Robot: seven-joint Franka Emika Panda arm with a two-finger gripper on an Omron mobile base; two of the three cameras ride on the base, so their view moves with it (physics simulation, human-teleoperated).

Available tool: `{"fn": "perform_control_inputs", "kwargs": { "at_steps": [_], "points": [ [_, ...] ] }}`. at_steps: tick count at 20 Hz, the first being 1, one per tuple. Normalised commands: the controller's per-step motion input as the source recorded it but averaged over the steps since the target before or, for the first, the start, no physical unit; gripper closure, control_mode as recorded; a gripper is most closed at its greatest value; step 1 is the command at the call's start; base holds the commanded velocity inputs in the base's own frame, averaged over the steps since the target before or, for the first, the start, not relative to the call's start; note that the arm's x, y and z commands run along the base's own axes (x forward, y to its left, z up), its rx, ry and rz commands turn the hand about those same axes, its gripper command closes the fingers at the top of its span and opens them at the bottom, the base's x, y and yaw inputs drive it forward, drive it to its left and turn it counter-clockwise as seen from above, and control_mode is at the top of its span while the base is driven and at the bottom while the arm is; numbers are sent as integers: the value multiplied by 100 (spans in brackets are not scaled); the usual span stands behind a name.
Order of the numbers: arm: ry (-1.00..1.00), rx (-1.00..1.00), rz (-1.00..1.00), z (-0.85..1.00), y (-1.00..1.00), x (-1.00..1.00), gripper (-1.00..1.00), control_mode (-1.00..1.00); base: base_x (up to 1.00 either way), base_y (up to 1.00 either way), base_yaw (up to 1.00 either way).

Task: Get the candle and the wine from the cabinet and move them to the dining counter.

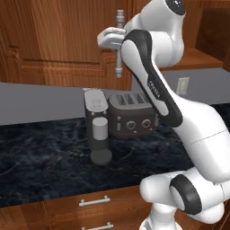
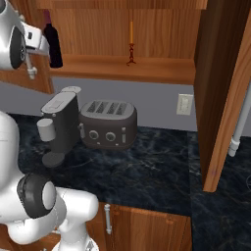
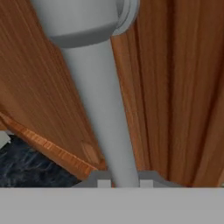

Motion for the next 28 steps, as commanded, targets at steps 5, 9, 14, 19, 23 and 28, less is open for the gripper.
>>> {"fn": "perform_control_inputs", "kwargs": {
  "at_steps": [5, 9, 14, 19, 23, 28],
  "points": [
    [-5, -5, 22, 0, 46, -67, 100, -100, 0, 0, 0],
    [0, -3, 19, 0, 49, -61, 100, -100, 0, 0, 0],
    [0, -2, 16, 0, 53, -57, 100, -100, 0, 0, 0],
    [0, 0, 11, 0, 56, -55, 100, -100, 0, 0, 0],
    [0, 0, 8, 0, 58, -55, 100, -100, 0, 0, 0],
    [0, -4, 4, 2, 30, -45, 100, -100, 0, 0, 0]
  ]
}}
